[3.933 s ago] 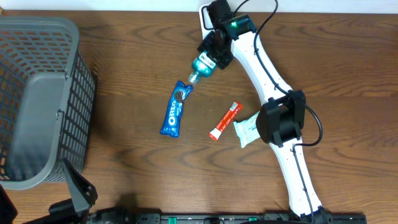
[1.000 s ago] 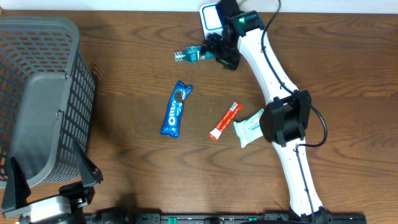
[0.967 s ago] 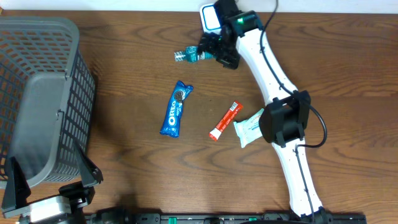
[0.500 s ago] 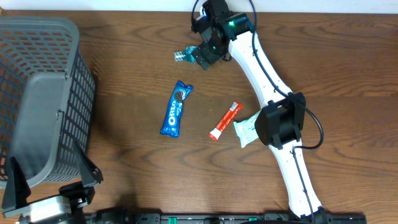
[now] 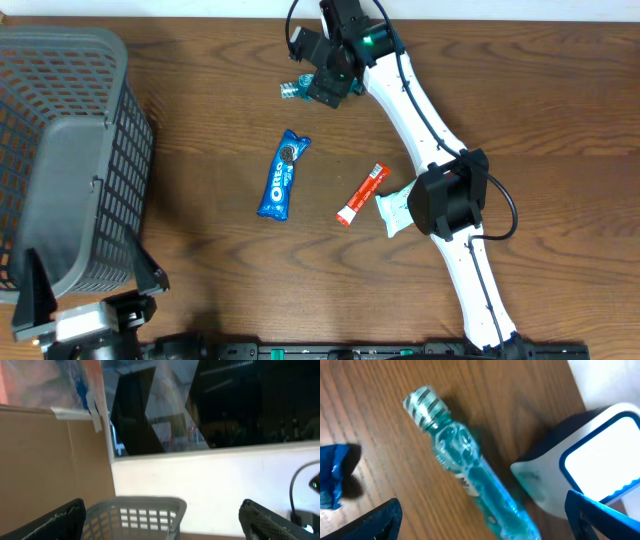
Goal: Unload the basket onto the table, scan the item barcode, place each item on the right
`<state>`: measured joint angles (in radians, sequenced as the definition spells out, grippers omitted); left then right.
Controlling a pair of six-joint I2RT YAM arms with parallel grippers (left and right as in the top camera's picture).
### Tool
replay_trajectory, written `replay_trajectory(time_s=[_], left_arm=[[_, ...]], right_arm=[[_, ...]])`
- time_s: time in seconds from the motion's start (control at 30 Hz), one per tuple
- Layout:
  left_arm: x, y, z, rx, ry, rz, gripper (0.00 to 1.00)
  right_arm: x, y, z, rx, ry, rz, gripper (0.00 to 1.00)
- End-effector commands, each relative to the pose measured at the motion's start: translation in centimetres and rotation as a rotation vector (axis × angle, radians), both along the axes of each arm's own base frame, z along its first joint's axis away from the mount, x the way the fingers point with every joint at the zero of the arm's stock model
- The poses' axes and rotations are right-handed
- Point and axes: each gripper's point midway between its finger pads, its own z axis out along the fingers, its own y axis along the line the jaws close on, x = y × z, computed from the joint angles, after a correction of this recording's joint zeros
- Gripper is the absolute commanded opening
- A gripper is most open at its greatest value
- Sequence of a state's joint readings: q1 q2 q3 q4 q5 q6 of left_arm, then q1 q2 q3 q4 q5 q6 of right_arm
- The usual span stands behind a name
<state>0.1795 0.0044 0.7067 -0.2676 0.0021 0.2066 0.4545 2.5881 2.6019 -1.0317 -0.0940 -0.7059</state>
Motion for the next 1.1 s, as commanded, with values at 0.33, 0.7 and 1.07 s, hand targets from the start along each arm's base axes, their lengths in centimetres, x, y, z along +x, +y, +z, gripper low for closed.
replay_trajectory(time_s=[0.33,0.7,1.07], left_arm=[[0.5,-0.2,-1.4,-0.007,0.057,-0.017,0.98],[0.6,-0.2,-1.7,-0.01,0.07,-0.017,0.98],[0.6,-0.2,-1.7,-0.01,0.07,-0.017,0.98]], right_arm=[[1.3,-0.6,-6.8,-0.034,0.049,0.034,0.99],[-0.2,-3.2,-9.7,-0.127,0.149,0.002,0.49],[-2.6,-6.4,-10.0,-0.137,0.316,-0.185,0.09]])
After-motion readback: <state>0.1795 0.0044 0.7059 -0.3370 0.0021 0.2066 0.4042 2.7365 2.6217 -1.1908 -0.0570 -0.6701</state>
